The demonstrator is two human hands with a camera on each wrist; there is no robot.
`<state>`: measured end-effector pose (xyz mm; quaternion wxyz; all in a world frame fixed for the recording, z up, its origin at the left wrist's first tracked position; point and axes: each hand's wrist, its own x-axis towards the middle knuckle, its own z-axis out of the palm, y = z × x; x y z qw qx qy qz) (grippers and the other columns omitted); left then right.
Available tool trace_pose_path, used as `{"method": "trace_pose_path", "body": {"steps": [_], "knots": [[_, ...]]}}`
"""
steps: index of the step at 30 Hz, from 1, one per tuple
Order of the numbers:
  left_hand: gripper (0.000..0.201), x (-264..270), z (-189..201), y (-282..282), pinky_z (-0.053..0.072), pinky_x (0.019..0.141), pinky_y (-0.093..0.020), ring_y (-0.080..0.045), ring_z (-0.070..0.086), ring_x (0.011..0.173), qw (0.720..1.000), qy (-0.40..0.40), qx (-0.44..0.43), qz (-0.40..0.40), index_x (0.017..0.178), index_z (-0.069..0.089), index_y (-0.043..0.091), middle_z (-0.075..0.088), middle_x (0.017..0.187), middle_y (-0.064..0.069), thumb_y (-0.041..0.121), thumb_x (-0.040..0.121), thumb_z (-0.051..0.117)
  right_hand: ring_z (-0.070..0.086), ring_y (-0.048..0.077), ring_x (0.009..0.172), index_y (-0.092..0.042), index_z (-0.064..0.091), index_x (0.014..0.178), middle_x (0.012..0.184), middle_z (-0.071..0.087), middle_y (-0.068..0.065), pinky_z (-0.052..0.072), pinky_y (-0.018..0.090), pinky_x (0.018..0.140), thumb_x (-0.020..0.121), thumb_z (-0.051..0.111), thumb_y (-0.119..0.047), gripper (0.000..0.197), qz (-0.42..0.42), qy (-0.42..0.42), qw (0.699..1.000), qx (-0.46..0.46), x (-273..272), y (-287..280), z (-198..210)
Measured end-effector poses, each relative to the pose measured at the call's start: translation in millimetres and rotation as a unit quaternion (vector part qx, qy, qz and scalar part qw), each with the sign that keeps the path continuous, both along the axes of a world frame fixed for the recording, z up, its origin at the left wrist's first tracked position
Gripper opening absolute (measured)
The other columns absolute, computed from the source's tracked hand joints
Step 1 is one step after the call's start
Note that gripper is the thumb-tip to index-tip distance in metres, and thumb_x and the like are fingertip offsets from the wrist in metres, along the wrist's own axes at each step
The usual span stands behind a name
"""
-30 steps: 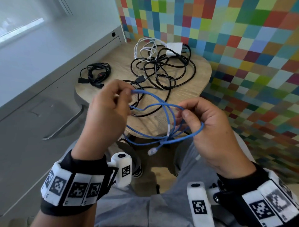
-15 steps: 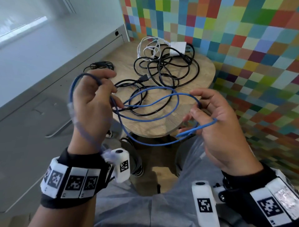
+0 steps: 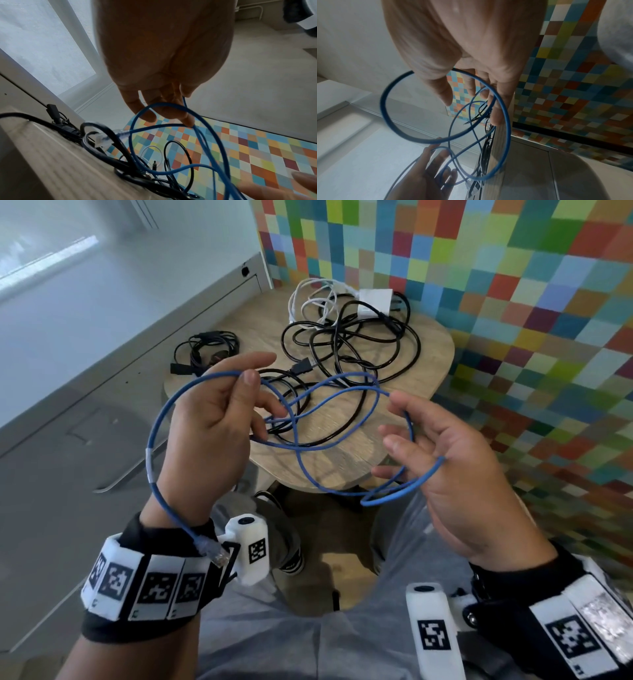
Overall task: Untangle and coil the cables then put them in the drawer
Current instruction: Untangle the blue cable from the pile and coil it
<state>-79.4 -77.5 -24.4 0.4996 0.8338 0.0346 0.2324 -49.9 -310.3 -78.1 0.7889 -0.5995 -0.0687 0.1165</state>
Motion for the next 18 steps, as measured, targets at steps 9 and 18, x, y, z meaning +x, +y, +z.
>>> {"method": "trace_pose_path", "body": {"steps": [9, 18], "knots": [[0.028, -1, -3, -13, 0.037, 0.056, -0.012, -0.008, 0.051, 0.048, 0.999, 0.024, 0.035, -0.021, 0.116, 0.066, 0.009, 0.062, 0.062, -0.013, 0.013, 0.112, 0.039, 0.061, 0.013, 0.115, -0.036, 0.071, 0.110, 0.115, 0.066, -0.008, 0.056, 0.049, 0.098, 0.081, 0.080, -0.035, 0.030, -0.107, -0.120, 0.980, -0.121, 4, -7, -4], [0.029, 1, 0, -7, 0.036, 0.055, -0.030, -0.016, 0.048, 0.047, 0.996, -0.020, -0.065, 0.049, 0.109, 0.068, 0.022, 0.069, 0.062, -0.007, 0.027, 0.110, 0.039, 0.038, 0.022, 0.053, -0.029, 0.072, 0.090, 0.063, 0.041, 0.008, 0.040, 0.028, 0.049, 0.087, 0.083, -0.023, 0.013, -0.115, -0.083, 0.988, -0.067, 8, -10, -3]]}}
